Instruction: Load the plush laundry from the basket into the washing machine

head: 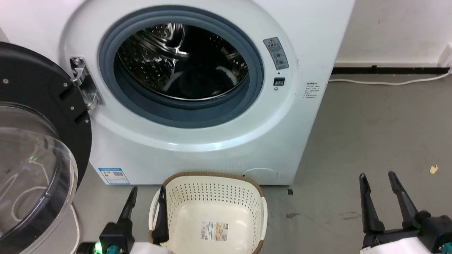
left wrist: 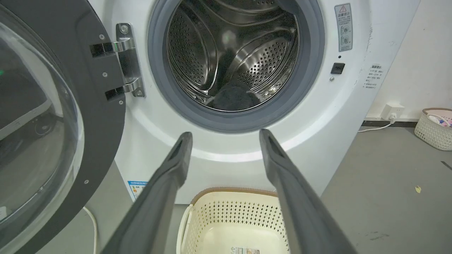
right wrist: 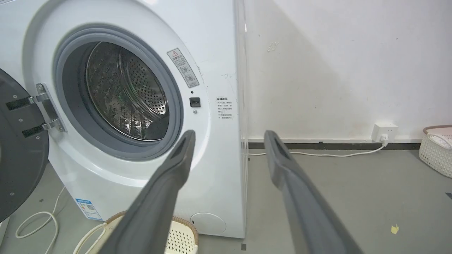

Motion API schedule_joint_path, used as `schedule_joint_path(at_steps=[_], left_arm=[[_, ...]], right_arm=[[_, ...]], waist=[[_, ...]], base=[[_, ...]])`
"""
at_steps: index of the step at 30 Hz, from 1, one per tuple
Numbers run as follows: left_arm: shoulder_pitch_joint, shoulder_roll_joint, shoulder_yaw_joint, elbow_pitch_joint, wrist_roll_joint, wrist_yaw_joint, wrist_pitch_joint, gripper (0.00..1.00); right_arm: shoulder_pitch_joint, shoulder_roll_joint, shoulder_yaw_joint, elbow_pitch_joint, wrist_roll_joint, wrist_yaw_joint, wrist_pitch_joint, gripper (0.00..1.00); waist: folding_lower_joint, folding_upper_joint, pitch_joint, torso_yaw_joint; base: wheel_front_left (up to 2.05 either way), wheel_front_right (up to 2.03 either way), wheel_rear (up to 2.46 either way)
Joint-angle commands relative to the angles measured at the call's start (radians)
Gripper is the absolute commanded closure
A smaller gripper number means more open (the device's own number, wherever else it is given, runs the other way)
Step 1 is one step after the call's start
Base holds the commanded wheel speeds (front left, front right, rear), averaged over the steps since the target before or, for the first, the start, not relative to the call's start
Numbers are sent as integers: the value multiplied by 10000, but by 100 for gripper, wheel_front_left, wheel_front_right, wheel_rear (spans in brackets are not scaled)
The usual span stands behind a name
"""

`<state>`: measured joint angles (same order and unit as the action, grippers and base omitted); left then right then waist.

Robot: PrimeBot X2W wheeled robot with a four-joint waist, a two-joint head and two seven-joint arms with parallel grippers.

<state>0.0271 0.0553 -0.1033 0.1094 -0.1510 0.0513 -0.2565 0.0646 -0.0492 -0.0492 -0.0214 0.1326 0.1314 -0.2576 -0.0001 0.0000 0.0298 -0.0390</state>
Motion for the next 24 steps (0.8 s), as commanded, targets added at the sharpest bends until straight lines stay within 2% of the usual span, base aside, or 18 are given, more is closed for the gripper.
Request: schedule_joint_path(at_steps=[1,15,16,24], left_arm=[[182,0,63,48,56,64,-53,0],[281,-43,61,205,41,16,-53,0],[161,-35,79,193,10,-10,0,100],[142,-35,129,148,52,-31,98,100]], right_arm=[[177,-10,34,30,-15,-7,-42,0],[257,-10,211,22,-73,-7,-42,0],[111,0,219,27,-16,0,0,100],[72,0,228,33,-60,2,95,100]], waist=[[1,0,-50,-2],[1,0,-152,134],[1,0,-152,136],[1,0,-155,149]], base=[[0,0,0],[0,0,0],[0,0,0],[0,0,0]])
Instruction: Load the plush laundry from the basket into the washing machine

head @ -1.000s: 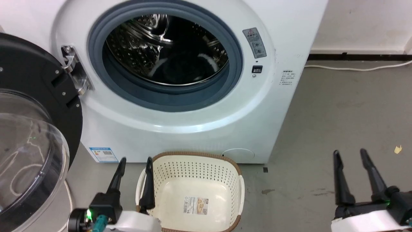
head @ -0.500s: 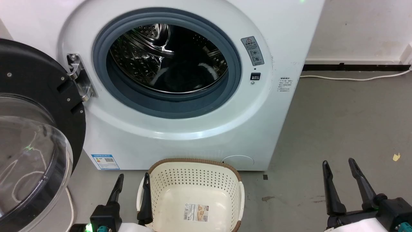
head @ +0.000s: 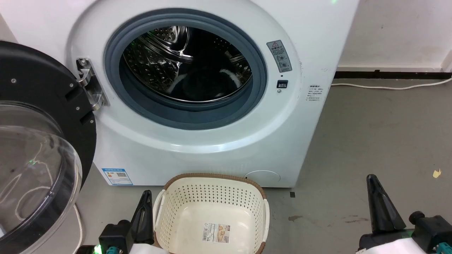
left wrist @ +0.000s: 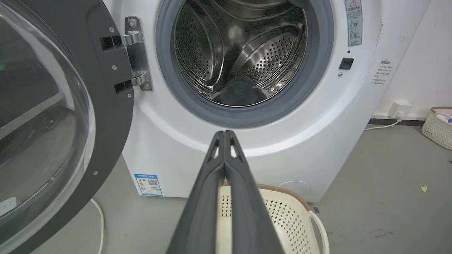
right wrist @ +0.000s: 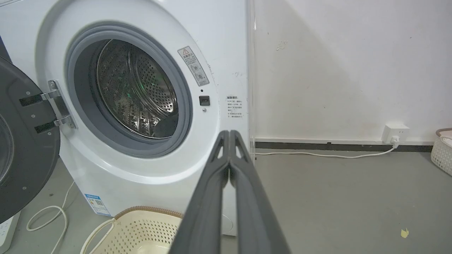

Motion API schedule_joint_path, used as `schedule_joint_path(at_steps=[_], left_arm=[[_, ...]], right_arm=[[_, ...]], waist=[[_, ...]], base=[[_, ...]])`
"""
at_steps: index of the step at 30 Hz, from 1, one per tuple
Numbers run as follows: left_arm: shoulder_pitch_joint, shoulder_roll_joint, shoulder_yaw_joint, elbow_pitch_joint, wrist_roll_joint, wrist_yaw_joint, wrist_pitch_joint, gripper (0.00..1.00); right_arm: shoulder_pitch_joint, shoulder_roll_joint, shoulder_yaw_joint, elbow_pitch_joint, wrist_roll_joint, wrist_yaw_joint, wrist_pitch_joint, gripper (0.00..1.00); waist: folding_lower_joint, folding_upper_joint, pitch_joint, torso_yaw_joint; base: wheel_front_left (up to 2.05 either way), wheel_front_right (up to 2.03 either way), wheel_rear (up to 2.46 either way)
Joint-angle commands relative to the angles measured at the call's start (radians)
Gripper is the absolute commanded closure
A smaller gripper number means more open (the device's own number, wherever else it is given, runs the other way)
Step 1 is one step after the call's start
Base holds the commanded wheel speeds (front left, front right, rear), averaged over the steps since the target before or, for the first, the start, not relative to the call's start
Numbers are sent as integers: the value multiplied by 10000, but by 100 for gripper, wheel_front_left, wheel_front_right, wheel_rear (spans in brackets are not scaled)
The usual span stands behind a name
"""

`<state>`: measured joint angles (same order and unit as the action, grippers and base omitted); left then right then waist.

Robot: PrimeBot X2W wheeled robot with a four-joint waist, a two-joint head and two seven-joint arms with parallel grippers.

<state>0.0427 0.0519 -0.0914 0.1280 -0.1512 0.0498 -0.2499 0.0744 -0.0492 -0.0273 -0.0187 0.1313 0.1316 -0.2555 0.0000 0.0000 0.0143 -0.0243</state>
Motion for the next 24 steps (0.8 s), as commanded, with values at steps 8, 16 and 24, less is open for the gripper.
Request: schedule_joint_path(at_steps=[8,16,24], left_arm=[[-42,-2,70,-120,150,-48,196,100],[-69,-3,130,-203,247,-80,360,100],[-96,-4,190,-285,344,-112,524,100]], right_arm=[[-74,-1,27,19,-130,-1,238,100],[-122,-2,45,31,-214,-2,403,100],[-169,-2,62,42,-298,-2,567,100]], waist=[[0,0,-10,17],[0,0,-19,33],[0,0,-29,49]], base=[[0,0,0],[0,0,0],[0,0,0]])
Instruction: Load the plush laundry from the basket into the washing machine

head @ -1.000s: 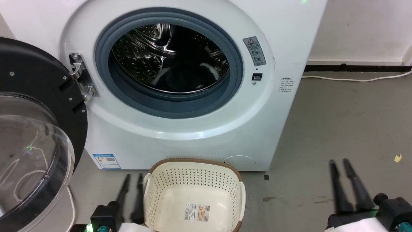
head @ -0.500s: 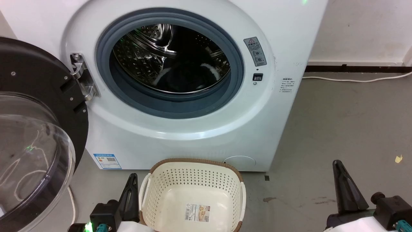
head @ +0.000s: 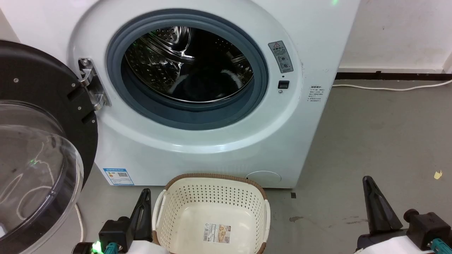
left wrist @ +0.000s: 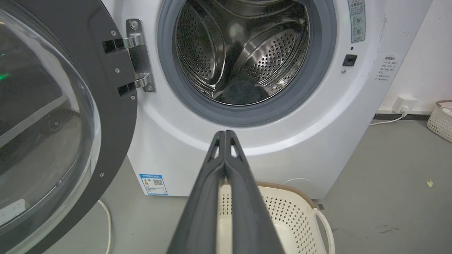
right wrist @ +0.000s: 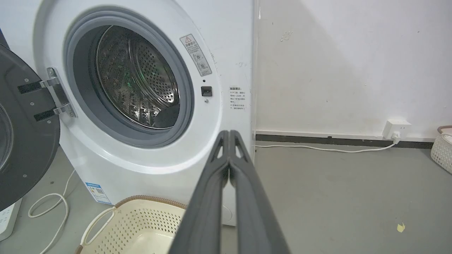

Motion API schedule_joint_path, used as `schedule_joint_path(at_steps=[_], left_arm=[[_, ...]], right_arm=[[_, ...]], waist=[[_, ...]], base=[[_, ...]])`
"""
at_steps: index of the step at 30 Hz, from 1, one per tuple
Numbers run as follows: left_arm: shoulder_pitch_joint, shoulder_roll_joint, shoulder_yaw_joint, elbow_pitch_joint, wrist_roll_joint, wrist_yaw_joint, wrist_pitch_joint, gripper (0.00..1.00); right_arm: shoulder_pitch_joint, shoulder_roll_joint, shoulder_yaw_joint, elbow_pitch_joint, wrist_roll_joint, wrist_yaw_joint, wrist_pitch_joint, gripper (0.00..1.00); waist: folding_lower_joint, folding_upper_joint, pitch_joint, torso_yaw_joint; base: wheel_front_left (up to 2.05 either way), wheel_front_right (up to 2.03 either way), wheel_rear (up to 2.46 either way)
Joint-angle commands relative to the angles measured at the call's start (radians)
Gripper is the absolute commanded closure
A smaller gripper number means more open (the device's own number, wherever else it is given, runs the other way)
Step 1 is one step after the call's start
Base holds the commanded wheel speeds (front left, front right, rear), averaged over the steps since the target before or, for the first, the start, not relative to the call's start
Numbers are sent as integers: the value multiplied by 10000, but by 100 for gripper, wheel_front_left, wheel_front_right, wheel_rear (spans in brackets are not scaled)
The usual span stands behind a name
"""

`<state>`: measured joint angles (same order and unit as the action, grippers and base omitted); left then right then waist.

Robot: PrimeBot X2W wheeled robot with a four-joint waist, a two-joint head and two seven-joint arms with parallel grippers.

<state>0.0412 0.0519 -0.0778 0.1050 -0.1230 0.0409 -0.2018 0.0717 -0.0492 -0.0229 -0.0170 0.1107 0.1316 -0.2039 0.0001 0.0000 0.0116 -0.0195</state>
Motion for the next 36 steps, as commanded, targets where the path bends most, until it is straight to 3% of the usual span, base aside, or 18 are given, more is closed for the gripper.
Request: schedule_joint_path(at_steps=[1,36], left_arm=[[-84,-4,61,-65,74,-27,63,100],[-204,-8,323,-425,496,-167,777,100]], right_arm=[[-147,-2,20,27,-104,-2,72,100],[-355,-5,97,79,-470,-5,791,100]], waist=[[-1,0,-2,4],[-1,0,-44,74]], base=[[0,0,0],[0,0,0]])
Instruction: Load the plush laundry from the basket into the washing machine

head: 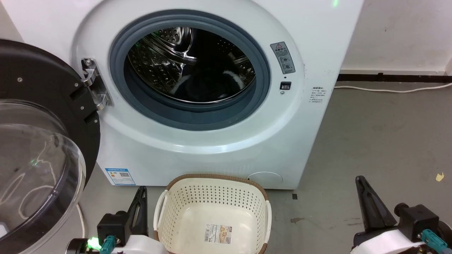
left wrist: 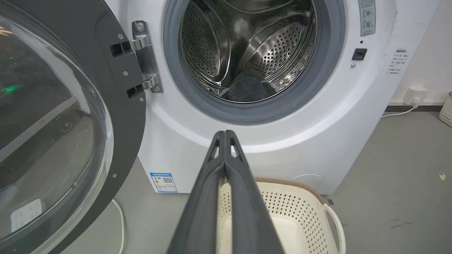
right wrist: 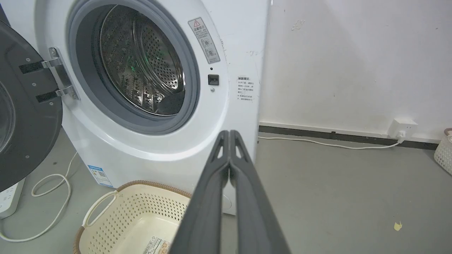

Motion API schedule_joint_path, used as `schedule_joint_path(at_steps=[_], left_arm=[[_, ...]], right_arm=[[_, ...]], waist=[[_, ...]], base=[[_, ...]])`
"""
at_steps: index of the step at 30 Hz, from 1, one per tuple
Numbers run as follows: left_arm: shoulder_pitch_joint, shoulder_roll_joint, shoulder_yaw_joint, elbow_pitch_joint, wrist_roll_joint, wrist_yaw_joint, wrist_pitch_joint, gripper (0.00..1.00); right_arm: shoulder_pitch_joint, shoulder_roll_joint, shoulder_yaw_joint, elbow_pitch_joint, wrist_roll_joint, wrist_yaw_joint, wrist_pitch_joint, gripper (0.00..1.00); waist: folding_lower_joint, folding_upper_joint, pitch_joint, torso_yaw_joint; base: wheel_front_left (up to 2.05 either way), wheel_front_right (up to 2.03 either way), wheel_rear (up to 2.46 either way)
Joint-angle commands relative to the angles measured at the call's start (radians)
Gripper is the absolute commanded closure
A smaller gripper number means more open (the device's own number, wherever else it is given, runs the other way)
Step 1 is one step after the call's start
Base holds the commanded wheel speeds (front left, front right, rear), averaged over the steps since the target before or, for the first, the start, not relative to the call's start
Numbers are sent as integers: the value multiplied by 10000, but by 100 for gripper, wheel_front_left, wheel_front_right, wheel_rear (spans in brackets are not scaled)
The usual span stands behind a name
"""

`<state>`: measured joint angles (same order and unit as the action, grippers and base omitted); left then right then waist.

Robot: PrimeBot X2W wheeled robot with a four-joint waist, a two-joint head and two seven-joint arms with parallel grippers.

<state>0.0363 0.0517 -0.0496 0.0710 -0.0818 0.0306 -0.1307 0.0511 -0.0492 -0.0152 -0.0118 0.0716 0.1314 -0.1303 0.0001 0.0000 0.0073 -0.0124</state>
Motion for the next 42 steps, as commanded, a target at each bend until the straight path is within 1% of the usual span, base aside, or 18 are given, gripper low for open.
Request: schedule_joint_path(at_steps=[1,42], left_arm=[[-159,-7,49,-96,96,-67,86,100],[-295,-12,348,-507,579,-227,903,100]], right_arm=[[-156,-5,22,29,-90,-3,75,100],[-394,-9,109,88,-509,-6,897,100]], waist=[[-1,0,-2,4],[-1,0,-50,84]], base=[[0,0,0],[0,0,0]])
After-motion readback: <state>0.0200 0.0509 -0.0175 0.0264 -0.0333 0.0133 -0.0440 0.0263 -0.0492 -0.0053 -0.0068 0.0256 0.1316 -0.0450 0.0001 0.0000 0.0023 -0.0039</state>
